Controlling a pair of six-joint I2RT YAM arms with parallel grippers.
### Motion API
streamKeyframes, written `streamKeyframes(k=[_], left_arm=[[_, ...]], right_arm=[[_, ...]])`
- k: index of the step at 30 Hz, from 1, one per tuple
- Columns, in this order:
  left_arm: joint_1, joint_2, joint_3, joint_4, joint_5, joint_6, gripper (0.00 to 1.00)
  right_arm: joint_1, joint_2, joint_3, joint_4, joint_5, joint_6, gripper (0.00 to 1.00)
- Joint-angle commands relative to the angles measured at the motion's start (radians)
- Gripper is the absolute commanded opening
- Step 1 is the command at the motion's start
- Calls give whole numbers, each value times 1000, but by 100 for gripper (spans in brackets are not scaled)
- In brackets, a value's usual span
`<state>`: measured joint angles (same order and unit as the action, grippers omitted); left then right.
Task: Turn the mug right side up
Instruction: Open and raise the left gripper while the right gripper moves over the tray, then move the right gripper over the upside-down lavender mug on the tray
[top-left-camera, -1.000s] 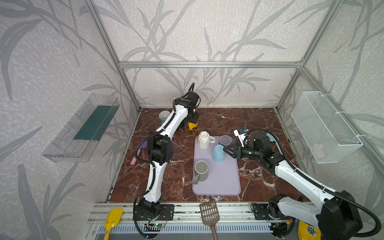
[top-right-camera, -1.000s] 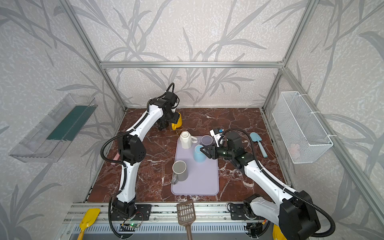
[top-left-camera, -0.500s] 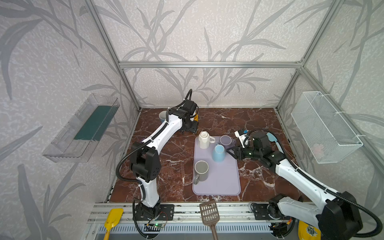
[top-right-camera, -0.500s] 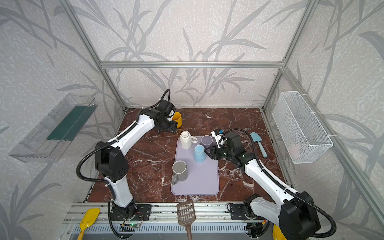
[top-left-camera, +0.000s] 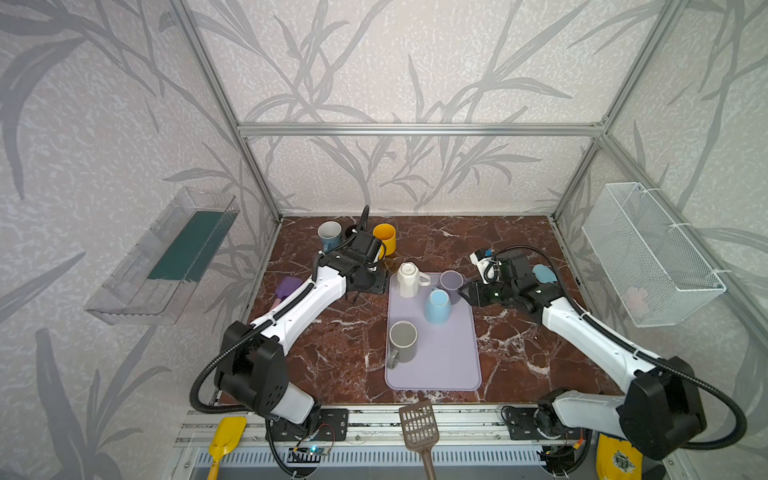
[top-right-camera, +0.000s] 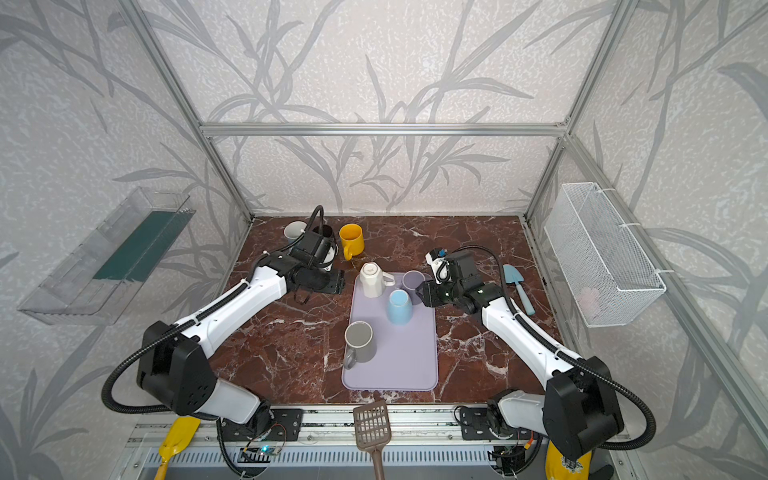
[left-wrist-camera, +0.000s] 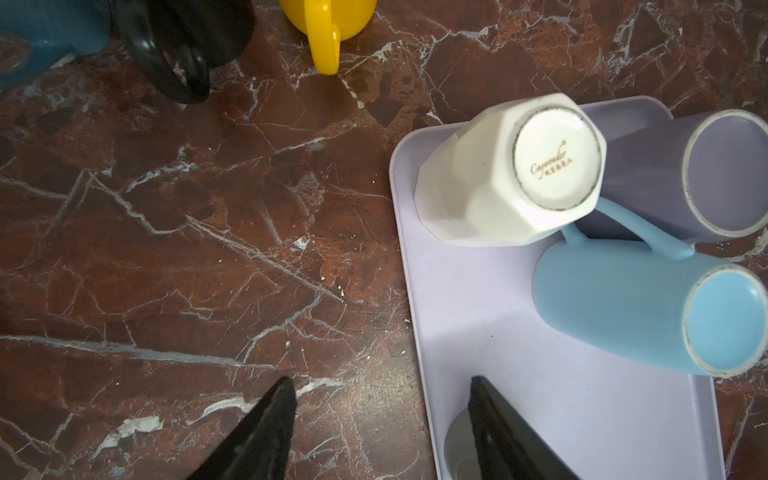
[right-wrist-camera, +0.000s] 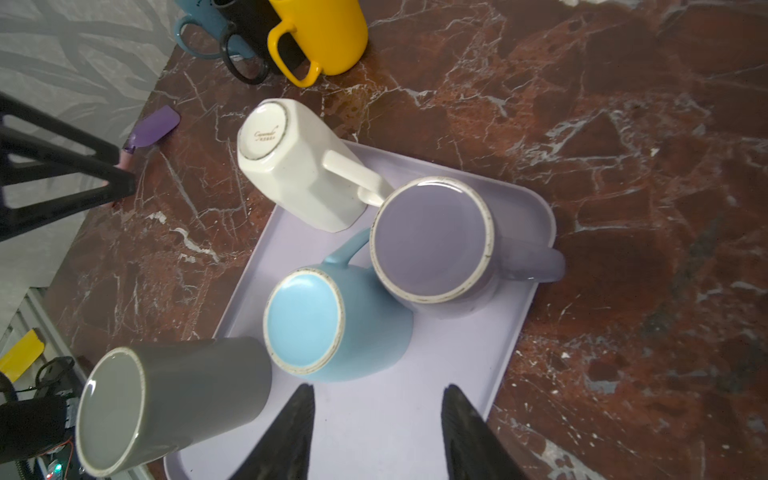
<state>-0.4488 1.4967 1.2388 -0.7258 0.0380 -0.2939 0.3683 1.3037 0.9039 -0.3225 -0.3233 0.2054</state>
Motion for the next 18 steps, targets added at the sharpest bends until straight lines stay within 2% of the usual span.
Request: streamKeyframes(k=[1,4,9,18], left_arm=[[1,-38,0,16,-34,-20,68],[1,-43,-1,8,-35,-21,68],[1,-61,-5,3,-38,-24,68],[1,-82,-13,-9,-49,-18,69]], right_arm=[[-43,50,48,-45,-9,-52,51],[-93,109,78,-19,-81,-68,52],[-184,235,141,37,-277,-57,53],[-231,492,229,179,-479,-4,55]])
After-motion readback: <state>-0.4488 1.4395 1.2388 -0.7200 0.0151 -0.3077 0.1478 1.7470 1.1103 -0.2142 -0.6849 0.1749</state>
